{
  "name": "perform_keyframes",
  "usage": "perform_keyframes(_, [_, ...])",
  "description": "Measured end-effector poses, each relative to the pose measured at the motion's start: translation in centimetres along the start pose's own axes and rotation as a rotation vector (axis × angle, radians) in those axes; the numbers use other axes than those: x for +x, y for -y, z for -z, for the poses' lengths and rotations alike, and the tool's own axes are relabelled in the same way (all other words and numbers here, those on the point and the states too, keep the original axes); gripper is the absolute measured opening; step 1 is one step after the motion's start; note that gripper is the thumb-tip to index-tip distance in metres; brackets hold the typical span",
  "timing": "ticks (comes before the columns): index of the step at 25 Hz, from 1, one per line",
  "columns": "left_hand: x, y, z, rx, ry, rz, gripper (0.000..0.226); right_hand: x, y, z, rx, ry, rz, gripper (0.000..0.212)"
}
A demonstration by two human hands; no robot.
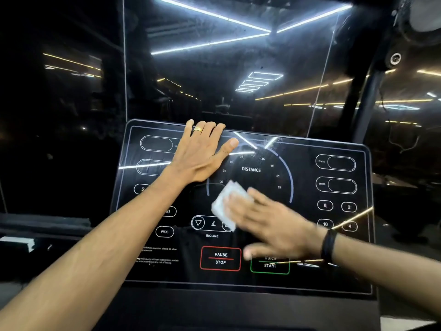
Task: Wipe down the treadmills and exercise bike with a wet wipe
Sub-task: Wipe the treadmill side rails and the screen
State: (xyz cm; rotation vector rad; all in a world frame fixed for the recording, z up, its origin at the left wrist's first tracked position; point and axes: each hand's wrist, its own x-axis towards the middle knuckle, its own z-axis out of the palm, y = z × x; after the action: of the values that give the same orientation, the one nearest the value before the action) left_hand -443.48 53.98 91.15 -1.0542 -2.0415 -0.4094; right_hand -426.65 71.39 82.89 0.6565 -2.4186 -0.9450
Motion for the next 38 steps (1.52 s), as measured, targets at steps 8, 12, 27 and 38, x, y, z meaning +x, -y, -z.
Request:
perform_keyframes(8, [-0.3,-0.1,-0.3,0.056,-0.021,-0.005,0.096,2.5,-7.0,2.2,0.038,-0.062,-0.489,0.079])
perform_keyframes(12, [-0.2,-0.4,-0.8,0.082,-0.024,-0.021,0.096,-1.3,0.8,-0.5,-0.030,0.023,0.016,0.080])
perform_keyframes(27, [-0.1,-0.1,-0.1,0.032,-0.022,-0.014,0.103,3.8,-7.6,2.8,-0.134,-0.053,-0.317,0.074])
perform_keyframes(38, [-1.7,4.3,2.1,0.115,0.027,0.017,0.106,5.5,-7.3,3.6,-0.086,-0.088,-0.447,0.078])
